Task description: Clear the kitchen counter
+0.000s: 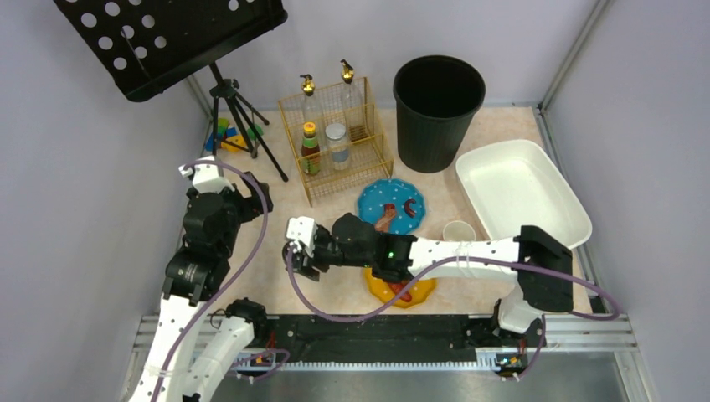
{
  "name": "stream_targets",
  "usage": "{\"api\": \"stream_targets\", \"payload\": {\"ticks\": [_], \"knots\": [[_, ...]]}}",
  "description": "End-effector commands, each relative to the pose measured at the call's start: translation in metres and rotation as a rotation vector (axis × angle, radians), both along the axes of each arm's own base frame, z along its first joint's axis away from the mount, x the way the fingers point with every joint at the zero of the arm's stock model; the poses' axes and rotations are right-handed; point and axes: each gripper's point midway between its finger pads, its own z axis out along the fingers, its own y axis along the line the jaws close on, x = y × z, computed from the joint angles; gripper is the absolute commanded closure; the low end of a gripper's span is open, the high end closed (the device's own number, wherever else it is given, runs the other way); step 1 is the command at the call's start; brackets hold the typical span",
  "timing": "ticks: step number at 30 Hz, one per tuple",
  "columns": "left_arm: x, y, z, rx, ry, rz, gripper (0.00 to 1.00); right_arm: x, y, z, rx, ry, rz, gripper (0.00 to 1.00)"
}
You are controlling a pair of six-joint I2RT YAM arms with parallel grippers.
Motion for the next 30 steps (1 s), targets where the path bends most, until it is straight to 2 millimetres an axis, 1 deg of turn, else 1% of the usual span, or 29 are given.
{"api": "stream_targets", "payload": {"ticks": [1,3,6,8,10,14,20,24,27,28,30], "knots": [[0.0,0.007,0.011,-0.014,-0.053,0.04,0.05,0.029,-0.001,0.089,0.166,-0.07,-0.183,0.92],[0.001,0.007,0.011,-0.014,-0.051,0.041,0.05,0.045,-0.003,0.098,0.16,-0.076,-0.252,0.95],[0.002,0.006,0.01,-0.016,-0.046,0.036,0.05,0.069,-0.011,0.12,0.184,-0.082,-0.339,0.96],[0.002,0.006,0.01,-0.017,-0.045,0.033,0.06,0.088,-0.018,0.134,0.202,-0.082,-0.392,0.97],[0.002,0.005,0.01,-0.019,-0.044,0.031,0.06,0.112,-0.03,0.149,0.23,-0.074,-0.457,0.99],[0.003,0.004,0.009,-0.021,-0.042,0.023,0.06,0.165,-0.055,0.169,0.279,-0.019,-0.589,1.0],[0.003,0.002,0.009,-0.024,-0.039,0.012,0.06,0.232,-0.09,0.174,0.306,-0.032,-0.779,1.0],[0.003,0.0,0.009,-0.028,-0.038,0.002,0.06,0.269,-0.108,0.177,0.33,-0.03,-0.867,1.0],[0.003,-0.002,0.008,-0.029,-0.036,-0.007,0.06,0.295,-0.12,0.173,0.331,-0.028,-0.921,1.0],[0.003,-0.002,0.008,-0.031,-0.036,-0.011,0.06,0.305,-0.123,0.169,0.328,-0.028,-0.94,1.0],[0.003,-0.003,0.01,-0.033,-0.038,-0.017,0.06,0.318,-0.128,0.166,0.33,-0.034,-0.969,1.0]]}}
